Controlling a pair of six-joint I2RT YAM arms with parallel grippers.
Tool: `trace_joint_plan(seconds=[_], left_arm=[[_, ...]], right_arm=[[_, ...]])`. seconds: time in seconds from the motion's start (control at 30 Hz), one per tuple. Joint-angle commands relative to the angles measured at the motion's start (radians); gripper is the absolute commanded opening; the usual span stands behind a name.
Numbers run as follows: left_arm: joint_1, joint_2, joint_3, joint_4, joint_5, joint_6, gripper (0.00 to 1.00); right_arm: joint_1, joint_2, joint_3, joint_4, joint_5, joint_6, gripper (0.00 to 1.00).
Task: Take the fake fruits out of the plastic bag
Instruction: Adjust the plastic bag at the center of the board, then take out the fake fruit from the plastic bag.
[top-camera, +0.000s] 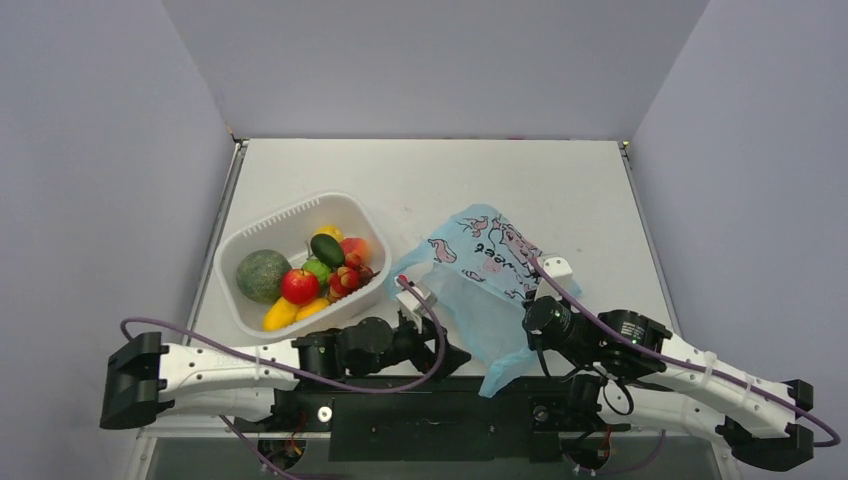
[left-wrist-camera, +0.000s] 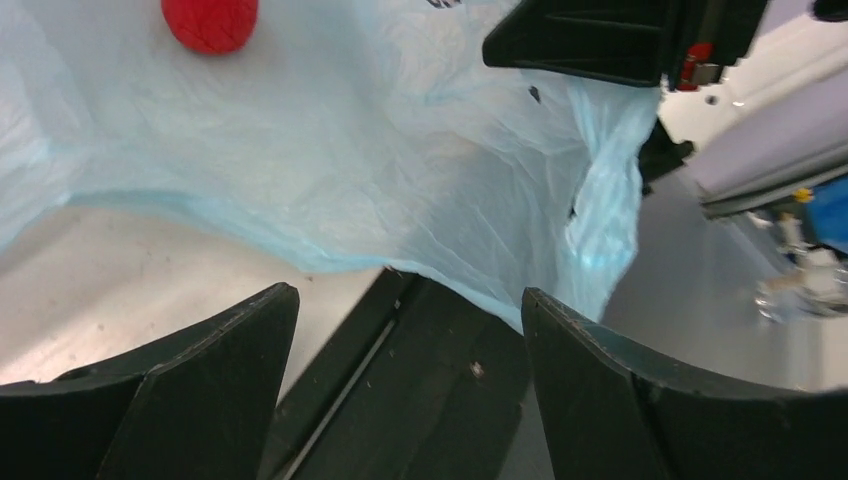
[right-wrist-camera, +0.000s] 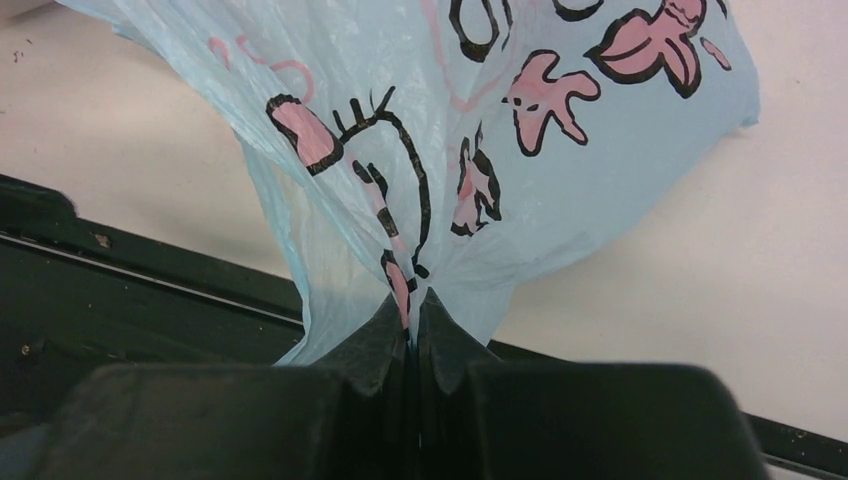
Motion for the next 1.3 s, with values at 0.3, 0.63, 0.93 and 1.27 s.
trace_joint_plan(seconds=[0.3,0.63,0.93,1.27], left_arm=[[-0.107,0.488,0.147,0.570,-0.538,0.231,0.80],[-0.074,0.775,0.168,0.941,-0.577,0.219,0.76],[-0.036,0.990,0.321,1.066,-0.575,0.337,0.91],[-0.003,1.178,0.382,1.239,-0.558,0.483,0.97]], right_arm=[[0.000,-0.139,0.007,-0.065,0.017,0.061,0.00],[0.000,-0.208,0.000,-0.070,0.026,0.078,0.00],[0.000,-0.210,-0.018,-0.054,0.001,0.089,0.00],[0.000,-0.203,-0.013,-0.042,-0.021,0.075,0.00]])
